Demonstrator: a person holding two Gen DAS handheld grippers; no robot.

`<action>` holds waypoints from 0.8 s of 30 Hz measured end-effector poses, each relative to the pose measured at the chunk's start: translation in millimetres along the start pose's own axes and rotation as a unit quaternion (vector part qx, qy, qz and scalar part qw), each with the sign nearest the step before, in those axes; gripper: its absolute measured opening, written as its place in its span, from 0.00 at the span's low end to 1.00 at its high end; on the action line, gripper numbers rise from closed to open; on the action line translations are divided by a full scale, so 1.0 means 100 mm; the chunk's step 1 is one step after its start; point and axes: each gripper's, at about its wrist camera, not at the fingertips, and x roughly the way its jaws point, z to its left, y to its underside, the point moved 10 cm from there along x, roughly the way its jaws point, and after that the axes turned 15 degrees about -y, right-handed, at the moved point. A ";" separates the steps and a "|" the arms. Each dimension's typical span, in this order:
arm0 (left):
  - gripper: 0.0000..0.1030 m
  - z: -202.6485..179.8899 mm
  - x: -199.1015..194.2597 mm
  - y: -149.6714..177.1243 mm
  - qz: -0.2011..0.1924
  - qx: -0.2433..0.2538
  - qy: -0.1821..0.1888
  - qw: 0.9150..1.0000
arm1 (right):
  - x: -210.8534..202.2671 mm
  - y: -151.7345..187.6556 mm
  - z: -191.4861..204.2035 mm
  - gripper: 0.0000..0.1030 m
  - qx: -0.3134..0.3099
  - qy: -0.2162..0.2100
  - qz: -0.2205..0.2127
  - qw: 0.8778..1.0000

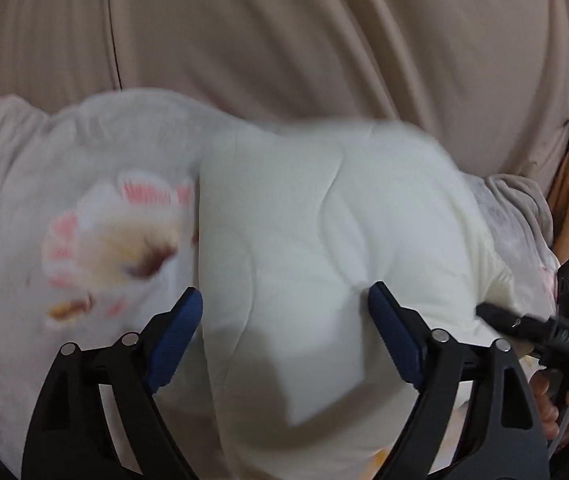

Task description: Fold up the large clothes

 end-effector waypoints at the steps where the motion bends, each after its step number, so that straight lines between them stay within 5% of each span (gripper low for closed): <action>1: 0.86 0.05 -0.06 0.04 -0.006 -0.004 0.002 1.000 | -0.07 0.07 -0.02 0.51 0.009 -0.009 -0.012 1.000; 6: 0.86 0.31 -0.45 -0.08 -0.036 -0.007 -0.055 0.998 | -0.41 0.10 0.23 0.47 -0.077 0.091 -0.018 0.993; 10: 0.86 0.29 -0.64 -0.26 -0.045 -0.014 -0.085 0.995 | -0.55 -0.04 0.53 0.28 -0.155 0.178 -0.047 0.971; 16: 0.86 -0.08 -0.49 -0.31 -0.031 0.024 -0.107 0.993 | -0.19 -0.24 0.90 0.03 -0.235 0.193 -0.020 0.953; 20: 0.86 -0.16 -0.18 -0.14 -0.004 0.043 -0.139 0.989 | 0.02 -0.33 0.57 0.00 -0.215 0.223 0.003 0.951; 24: 0.89 -0.16 -0.02 0.05 0.024 0.019 -0.115 0.993 | 0.00 -0.27 0.19 0.00 -0.181 0.225 0.008 0.957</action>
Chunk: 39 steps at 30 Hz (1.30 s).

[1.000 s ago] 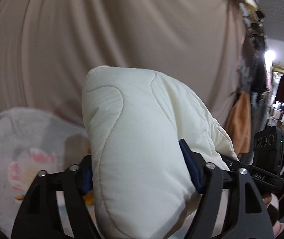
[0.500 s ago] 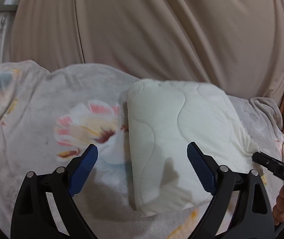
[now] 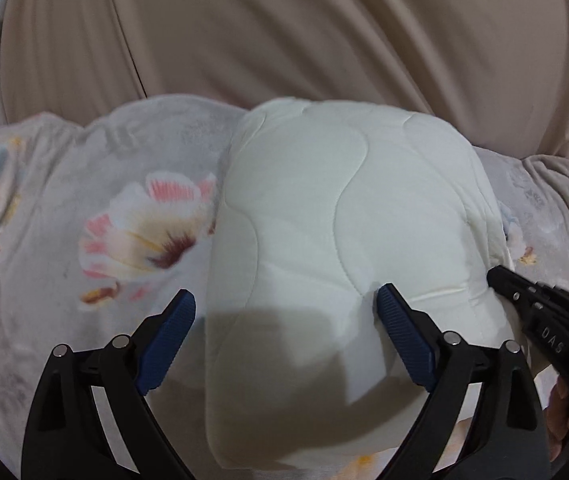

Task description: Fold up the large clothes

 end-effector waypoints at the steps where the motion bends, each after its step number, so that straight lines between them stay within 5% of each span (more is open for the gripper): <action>1: 0.90 0.00 0.02 0.02 0.003 -0.003 0.003 1.000 | 0.02 0.04 -0.04 0.00 0.001 0.000 0.003 1.000; 9: 0.91 -0.03 0.09 0.10 0.007 -0.009 -0.004 1.000 | 0.20 0.16 -0.13 0.00 0.020 -0.013 0.011 1.000; 16: 0.91 0.02 0.02 0.09 0.005 -0.013 -0.008 1.000 | -0.36 0.03 0.19 0.01 0.014 -0.036 -0.028 0.999; 25: 0.90 -0.05 -0.18 0.16 0.004 0.003 -0.001 1.000 | -0.12 0.52 0.11 0.00 0.015 -0.013 0.043 0.999; 31: 0.93 0.04 -0.39 0.41 -0.009 0.010 -0.008 1.000 | -0.49 0.42 0.30 0.01 -0.008 0.001 0.003 1.000; 39: 0.93 0.01 -0.49 0.95 -0.006 0.010 -0.022 1.000 | -0.64 0.91 0.35 0.10 -0.015 0.035 0.006 0.999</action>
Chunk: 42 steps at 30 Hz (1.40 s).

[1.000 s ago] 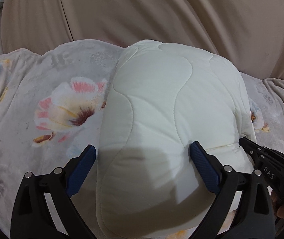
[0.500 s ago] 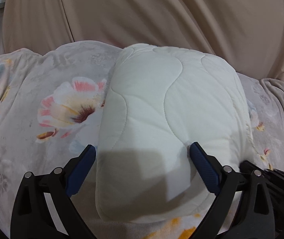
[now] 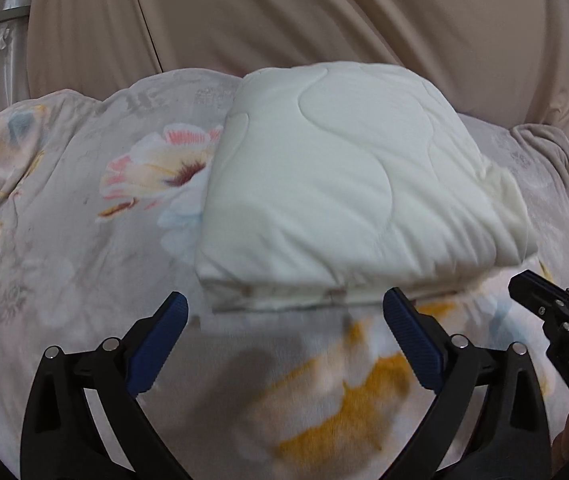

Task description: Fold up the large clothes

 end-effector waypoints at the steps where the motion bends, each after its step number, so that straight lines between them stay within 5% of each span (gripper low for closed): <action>1: 0.93 -0.01 -0.01 0.06 0.002 0.002 -0.003 1.000 | 0.01 0.07 -0.01 0.11 0.002 0.000 0.005 1.000; 11: 0.95 0.02 -0.03 0.22 0.007 -0.001 -0.021 1.000 | 0.10 0.50 0.00 0.17 0.030 0.002 0.038 0.999; 16: 0.95 0.04 -0.03 0.23 0.006 -0.007 -0.028 1.000 | 0.10 0.51 0.02 0.24 0.020 0.020 0.033 0.999; 42: 0.95 0.03 -0.16 0.21 -0.030 0.021 -0.053 0.998 | 0.08 0.49 0.14 0.25 0.003 0.032 0.019 0.999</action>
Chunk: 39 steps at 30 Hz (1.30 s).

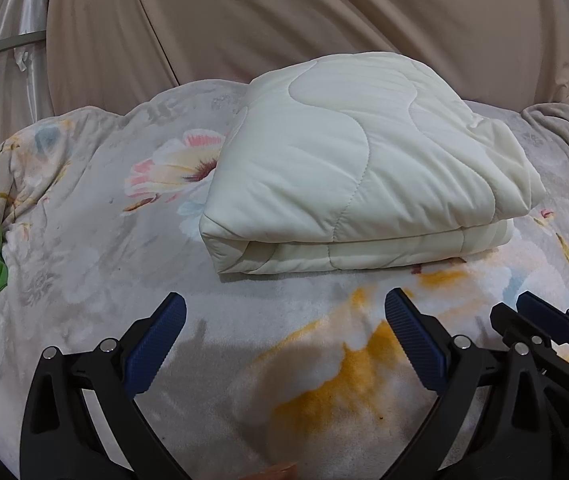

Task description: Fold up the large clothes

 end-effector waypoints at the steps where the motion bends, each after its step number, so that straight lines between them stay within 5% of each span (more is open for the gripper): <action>1: 0.95 0.00 0.00 0.00 -0.001 0.001 0.001 1.000 | 0.00 0.00 0.00 0.25 -0.001 0.000 0.000 1.000; 39: 0.95 -0.02 0.00 -0.01 -0.003 0.007 0.001 1.000 | 0.00 -0.01 0.04 0.25 -0.010 0.006 0.000 1.000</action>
